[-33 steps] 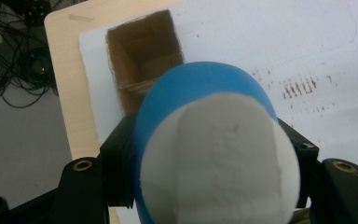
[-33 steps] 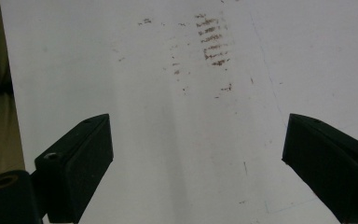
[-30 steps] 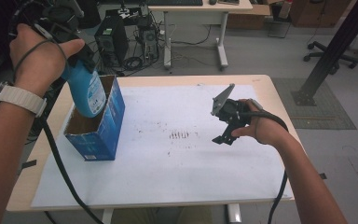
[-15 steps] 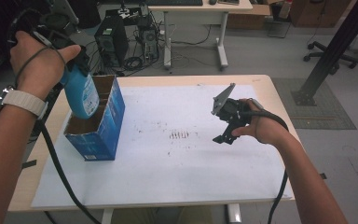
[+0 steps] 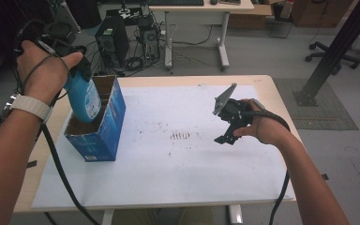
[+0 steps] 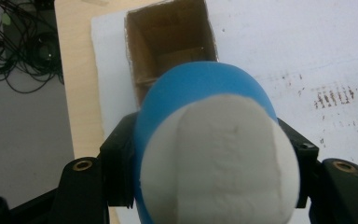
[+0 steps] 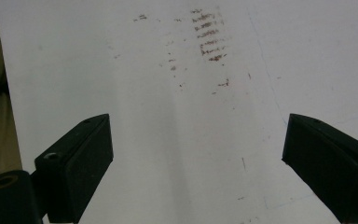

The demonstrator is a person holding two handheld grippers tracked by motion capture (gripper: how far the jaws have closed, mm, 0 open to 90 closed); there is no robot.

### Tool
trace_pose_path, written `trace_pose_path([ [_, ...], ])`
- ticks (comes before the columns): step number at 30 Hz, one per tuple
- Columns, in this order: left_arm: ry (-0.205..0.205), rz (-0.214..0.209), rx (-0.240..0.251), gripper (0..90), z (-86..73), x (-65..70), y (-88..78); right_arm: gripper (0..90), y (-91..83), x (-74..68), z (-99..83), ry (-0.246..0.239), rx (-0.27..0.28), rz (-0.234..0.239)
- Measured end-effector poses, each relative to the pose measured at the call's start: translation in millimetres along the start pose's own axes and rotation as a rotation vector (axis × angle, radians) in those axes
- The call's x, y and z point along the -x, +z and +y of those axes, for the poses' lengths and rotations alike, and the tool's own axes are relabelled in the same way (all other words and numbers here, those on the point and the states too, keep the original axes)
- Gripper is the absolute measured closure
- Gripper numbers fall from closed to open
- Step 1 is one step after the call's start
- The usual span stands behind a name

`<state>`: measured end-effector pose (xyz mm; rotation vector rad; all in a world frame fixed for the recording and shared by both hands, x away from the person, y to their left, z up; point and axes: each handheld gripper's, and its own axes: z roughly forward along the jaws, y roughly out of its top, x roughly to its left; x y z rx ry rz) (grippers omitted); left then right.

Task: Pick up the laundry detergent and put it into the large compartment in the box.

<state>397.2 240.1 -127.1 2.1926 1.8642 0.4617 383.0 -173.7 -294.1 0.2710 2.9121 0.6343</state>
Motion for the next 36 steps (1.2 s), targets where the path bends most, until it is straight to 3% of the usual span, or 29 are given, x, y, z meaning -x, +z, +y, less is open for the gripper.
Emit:
trace_pose_path([
  [36,0.002,-0.018,-0.030,37.5,-12.5,-10.3,63.9,8.5,5.8,3.1,-0.8,0.016,-0.019,0.002],
])
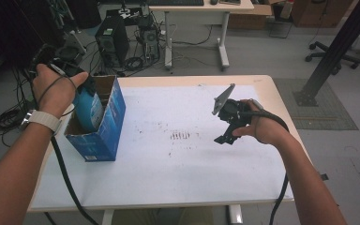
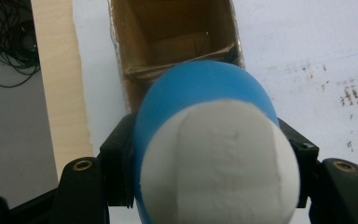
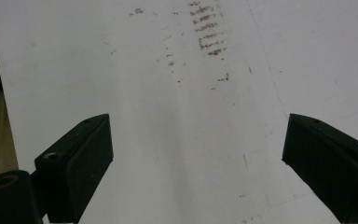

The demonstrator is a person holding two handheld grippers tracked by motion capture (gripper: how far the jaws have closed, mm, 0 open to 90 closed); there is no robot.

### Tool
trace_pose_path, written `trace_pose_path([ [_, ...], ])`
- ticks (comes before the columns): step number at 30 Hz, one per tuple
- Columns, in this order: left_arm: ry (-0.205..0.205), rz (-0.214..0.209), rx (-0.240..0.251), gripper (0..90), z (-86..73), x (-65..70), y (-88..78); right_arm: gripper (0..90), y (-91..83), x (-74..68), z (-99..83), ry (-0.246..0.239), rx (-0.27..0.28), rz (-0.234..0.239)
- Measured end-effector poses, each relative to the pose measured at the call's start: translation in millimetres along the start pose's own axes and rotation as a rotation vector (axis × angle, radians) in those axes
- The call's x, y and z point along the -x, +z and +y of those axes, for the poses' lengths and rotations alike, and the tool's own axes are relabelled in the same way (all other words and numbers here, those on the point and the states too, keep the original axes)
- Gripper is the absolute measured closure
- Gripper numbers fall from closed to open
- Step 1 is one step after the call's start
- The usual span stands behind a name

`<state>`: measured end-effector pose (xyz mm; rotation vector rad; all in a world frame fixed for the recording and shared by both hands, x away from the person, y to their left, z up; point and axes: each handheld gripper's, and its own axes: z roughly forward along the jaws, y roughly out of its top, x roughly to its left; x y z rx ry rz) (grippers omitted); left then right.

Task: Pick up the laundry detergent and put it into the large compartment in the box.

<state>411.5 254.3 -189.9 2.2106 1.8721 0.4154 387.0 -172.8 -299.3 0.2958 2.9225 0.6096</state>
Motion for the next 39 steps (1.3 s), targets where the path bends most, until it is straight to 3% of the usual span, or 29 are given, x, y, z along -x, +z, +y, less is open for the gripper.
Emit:
trace_pose_path([
  [39,0.011,-0.005,-0.045,37.5,-14.5,2.4,57.8,8.5,5.4,1.3,-3.0,0.011,-0.003,0.010],
])
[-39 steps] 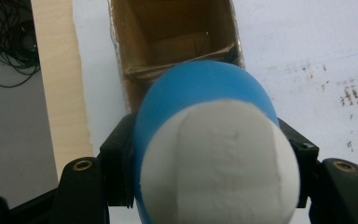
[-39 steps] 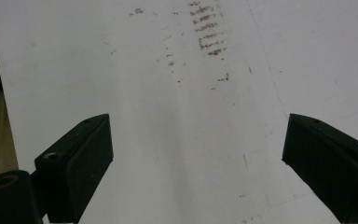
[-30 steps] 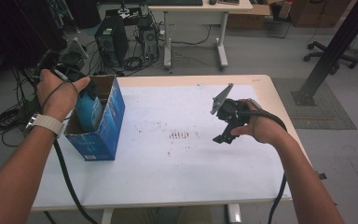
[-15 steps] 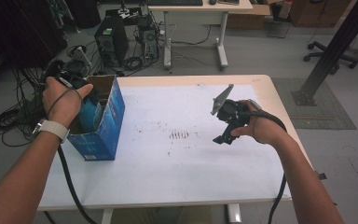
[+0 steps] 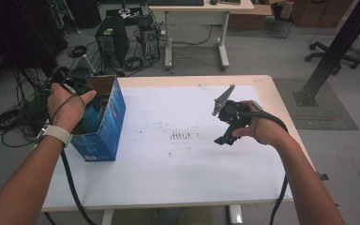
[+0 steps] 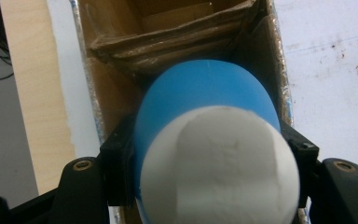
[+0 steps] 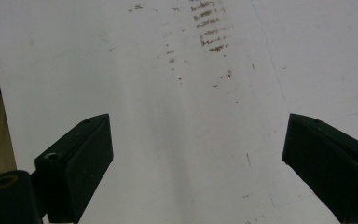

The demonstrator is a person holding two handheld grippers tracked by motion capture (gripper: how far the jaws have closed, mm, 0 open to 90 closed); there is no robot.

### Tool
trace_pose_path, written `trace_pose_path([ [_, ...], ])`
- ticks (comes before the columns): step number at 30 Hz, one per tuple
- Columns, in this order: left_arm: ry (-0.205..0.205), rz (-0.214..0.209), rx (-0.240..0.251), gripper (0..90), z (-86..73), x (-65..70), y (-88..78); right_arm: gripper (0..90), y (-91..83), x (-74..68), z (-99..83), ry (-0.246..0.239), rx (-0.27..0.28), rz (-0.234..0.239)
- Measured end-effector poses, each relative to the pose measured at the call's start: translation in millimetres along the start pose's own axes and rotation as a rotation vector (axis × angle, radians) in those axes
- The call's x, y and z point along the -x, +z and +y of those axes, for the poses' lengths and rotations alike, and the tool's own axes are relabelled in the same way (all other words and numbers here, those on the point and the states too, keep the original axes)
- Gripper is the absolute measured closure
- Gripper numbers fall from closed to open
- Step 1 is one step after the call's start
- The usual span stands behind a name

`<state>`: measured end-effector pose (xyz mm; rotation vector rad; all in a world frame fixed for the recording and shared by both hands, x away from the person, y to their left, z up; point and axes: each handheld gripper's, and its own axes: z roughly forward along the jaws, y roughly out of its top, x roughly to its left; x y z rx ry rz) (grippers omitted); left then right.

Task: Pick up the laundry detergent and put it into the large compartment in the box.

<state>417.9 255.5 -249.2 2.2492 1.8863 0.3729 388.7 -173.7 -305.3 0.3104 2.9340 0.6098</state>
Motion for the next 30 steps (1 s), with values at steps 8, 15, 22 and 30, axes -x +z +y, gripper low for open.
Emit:
trace_pose_path([
  [8,0.006,-0.002,-0.017,37.5,-1.4,2.2,10.2,8.5,-0.5,0.7,-1.5,0.004,0.001,0.000],
  [15,0.002,-0.013,-0.014,37.5,-3.9,1.3,17.4,8.5,-0.2,0.1,-2.2,0.006,-0.001,0.001],
  [22,0.002,-0.008,-0.024,37.5,-6.9,-0.5,24.6,8.5,-0.1,-0.2,-2.9,0.011,-0.001,0.000],
  [30,0.000,-0.018,-0.033,37.5,-11.2,-3.1,33.1,8.5,1.1,-0.1,-2.5,0.010,-0.004,0.002],
])
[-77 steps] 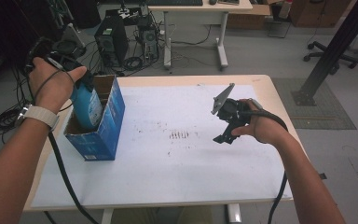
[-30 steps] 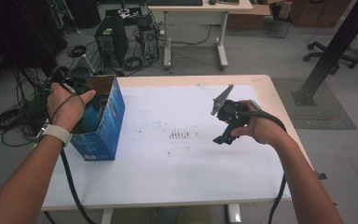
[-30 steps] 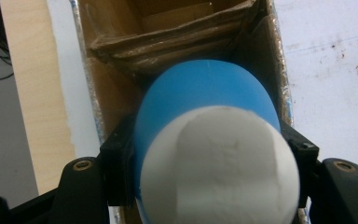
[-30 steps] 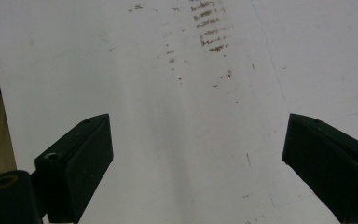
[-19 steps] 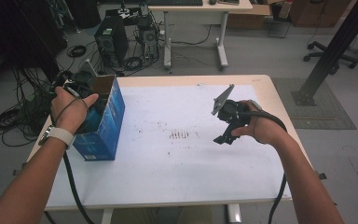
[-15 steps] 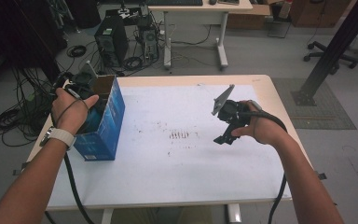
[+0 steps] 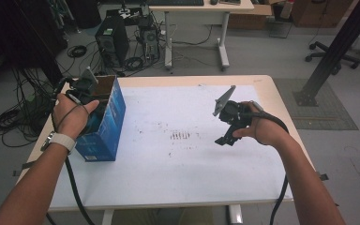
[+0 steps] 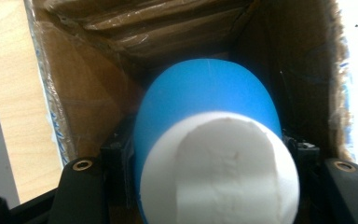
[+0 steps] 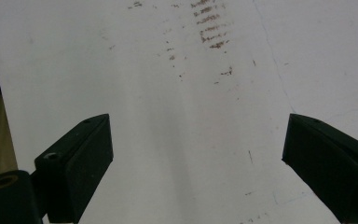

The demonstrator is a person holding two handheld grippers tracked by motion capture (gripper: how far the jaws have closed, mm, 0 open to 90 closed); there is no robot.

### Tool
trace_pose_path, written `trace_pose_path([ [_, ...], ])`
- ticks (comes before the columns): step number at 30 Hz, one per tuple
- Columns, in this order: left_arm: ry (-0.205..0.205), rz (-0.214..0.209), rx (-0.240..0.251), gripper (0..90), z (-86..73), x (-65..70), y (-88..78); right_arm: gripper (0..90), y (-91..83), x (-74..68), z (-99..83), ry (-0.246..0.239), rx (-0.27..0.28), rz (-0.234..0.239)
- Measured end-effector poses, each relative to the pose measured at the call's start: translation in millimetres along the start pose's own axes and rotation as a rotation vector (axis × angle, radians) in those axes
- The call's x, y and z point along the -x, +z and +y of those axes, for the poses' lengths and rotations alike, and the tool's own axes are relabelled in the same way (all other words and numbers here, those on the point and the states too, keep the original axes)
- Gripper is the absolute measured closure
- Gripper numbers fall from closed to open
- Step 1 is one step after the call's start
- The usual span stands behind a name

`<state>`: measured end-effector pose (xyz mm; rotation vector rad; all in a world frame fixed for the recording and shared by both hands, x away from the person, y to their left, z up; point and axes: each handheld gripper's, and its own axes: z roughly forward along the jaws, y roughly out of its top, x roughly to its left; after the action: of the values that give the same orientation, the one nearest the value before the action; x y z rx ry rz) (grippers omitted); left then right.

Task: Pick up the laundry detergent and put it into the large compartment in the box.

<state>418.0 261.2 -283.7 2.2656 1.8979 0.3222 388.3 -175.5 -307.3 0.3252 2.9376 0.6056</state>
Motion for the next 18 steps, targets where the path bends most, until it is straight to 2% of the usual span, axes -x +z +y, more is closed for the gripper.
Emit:
trace_pose_path([
  [18,-0.009,-0.032,0.010,37.2,0.6,-8.5,3.3,8.5,4.4,0.0,1.8,-0.001,-0.008,0.008],
])
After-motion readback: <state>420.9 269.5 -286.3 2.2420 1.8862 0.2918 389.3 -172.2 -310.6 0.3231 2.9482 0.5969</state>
